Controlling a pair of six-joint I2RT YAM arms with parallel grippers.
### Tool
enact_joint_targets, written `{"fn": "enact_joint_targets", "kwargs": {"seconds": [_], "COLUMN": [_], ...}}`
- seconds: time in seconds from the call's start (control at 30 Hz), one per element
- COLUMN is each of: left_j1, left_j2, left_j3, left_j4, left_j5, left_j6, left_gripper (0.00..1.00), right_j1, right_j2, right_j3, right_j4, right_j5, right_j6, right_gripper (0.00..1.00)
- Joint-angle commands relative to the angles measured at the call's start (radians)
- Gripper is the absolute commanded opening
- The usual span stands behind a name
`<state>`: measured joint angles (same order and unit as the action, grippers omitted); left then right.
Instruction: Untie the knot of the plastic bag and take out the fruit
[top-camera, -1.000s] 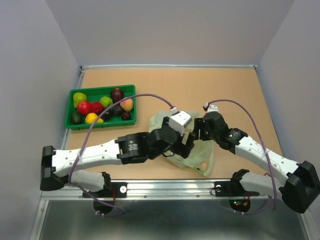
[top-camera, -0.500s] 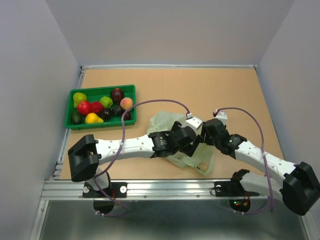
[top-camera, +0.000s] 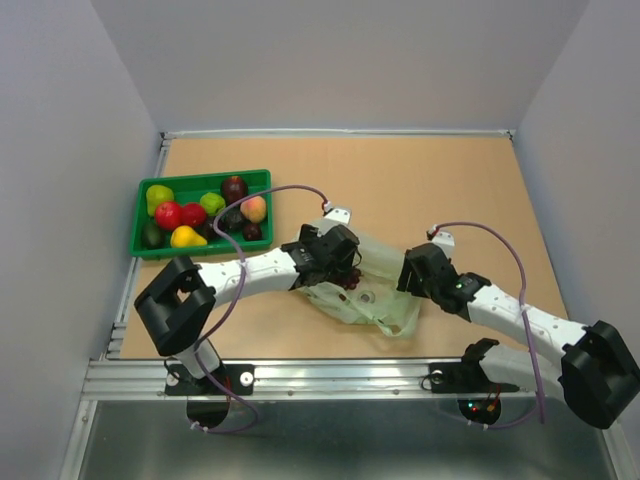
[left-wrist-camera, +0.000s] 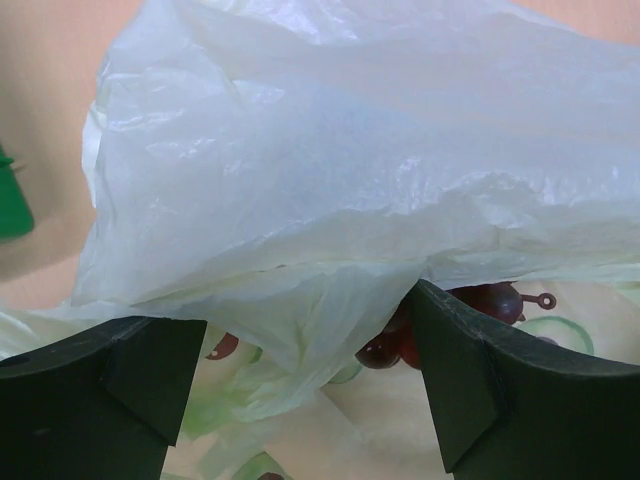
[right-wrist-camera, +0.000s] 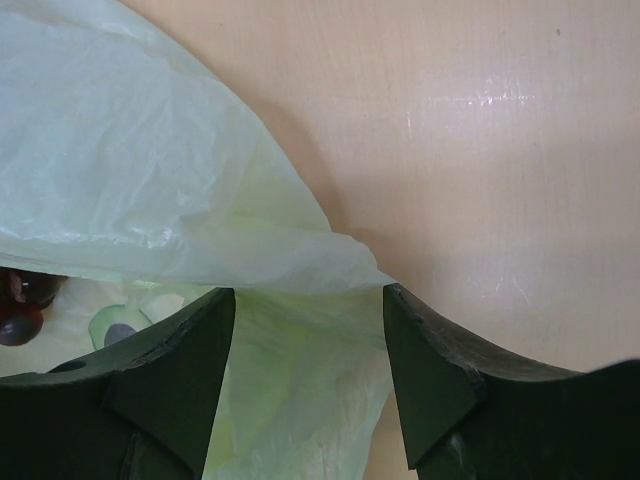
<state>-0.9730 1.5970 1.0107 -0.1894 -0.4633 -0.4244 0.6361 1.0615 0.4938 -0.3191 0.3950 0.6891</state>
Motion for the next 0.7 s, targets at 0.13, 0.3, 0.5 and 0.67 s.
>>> {"fn": "enact_joint_targets", "kwargs": {"seconds": [0.13, 0.3, 0.5, 0.67], "left_j1": [-0.083, -0.243, -0.279, -0.279], "left_j2": [-0.239, -0.371, -0.313, -0.154], "left_j3": [-0.044, -0.041, -0.089, -0.058], "left_j4": [0.063, 0.151, 0.182, 0.162], "left_j5": [-0.095, 0.001, 0.115, 0.147], "left_j6": [-0.03, 0.099, 0.098, 0.101], "left_gripper": [0.93, 0.92, 0.84, 0.84], "right_j1": [-0.001, -0.001, -0.001, -0.001], "right_j2": [-0.028, -0.055, -0.04, -0.015], "right_j3": [-0.008, 0.052, 0.101, 0.091], "right_j4": [0.043, 0.046, 0.046, 0.046], "right_j5": [-0.033, -0.077, -0.091, -0.09], "right_j6": [-0.025, -0.141, -0.186, -0.185], "right_gripper": [0.66, 0.64, 0.63, 0.63]}}
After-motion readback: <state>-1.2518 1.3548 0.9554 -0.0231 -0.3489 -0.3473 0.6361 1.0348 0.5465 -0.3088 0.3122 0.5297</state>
